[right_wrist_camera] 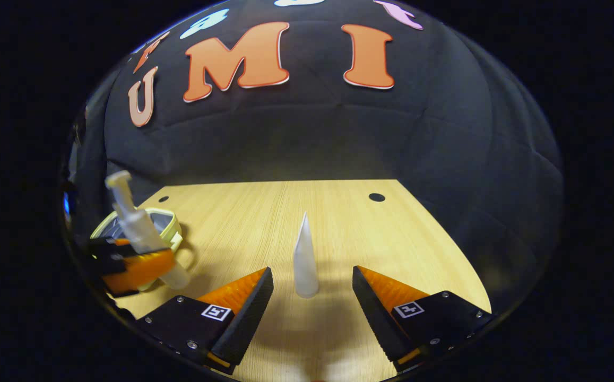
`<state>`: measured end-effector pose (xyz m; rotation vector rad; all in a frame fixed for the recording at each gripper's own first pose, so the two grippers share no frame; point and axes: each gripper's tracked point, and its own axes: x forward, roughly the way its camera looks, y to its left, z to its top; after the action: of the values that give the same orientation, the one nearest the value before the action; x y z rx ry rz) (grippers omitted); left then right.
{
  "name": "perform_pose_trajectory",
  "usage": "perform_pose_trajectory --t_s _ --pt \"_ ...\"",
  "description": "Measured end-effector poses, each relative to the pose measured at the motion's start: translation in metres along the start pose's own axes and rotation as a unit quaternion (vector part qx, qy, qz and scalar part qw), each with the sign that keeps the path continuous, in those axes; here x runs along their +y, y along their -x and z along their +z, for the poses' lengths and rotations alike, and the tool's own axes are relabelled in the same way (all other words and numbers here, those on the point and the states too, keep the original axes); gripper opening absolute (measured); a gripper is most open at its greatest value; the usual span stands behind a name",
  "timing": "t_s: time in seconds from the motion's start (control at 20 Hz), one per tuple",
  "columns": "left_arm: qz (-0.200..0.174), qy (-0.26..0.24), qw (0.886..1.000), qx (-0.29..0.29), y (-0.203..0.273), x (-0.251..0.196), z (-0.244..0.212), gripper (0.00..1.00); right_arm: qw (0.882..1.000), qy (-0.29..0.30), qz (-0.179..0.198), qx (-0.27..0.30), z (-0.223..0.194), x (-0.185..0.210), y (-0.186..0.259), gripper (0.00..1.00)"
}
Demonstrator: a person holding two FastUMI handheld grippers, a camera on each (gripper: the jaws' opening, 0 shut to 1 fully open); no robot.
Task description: First open the suitcase, pack the skin care products into it, and then close the suitcase.
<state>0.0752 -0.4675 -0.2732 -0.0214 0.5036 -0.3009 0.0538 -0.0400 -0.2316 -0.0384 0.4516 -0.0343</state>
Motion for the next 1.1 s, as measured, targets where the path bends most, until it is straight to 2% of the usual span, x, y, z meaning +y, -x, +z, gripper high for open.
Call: perform_pose_trajectory --t_s 0.2,0.25,0.5,0.6,0.65,0.75,0.95,1.1 --pt "0.013 0.015 1.000 -0.011 0.042 0.031 0.024 0.59 0.999 0.031 0.003 0.026 -0.023 0.005 -0.033 0.95" --pt "0.020 0.016 1.000 -0.013 0.050 0.040 0.027 0.58 0.999 0.033 0.007 0.034 -0.027 0.008 -0.041 0.90" --pt "0.069 0.029 0.997 -0.023 0.084 0.079 0.029 0.59 0.998 0.029 0.014 0.049 -0.036 0.008 -0.073 0.76" --pt "0.075 0.047 0.996 -0.028 0.093 0.088 0.025 0.59 0.998 0.020 0.015 0.050 -0.035 0.004 -0.081 0.62" --pt "0.077 0.052 0.995 -0.029 0.097 0.092 0.026 0.59 0.999 0.016 0.019 0.048 -0.032 0.006 -0.081 0.49" --pt "0.083 0.059 0.994 -0.029 0.103 0.099 0.025 0.59 0.998 0.017 0.020 0.051 -0.032 0.006 -0.080 0.44" --pt "0.073 0.065 0.995 -0.016 0.115 0.123 0.033 0.59 0.998 -0.015 0.040 0.044 -0.010 0.027 -0.053 0.38" --pt "0.062 0.038 0.996 0.053 0.121 0.155 0.027 0.59 0.997 -0.033 0.059 0.024 0.021 0.054 -0.021 0.38"
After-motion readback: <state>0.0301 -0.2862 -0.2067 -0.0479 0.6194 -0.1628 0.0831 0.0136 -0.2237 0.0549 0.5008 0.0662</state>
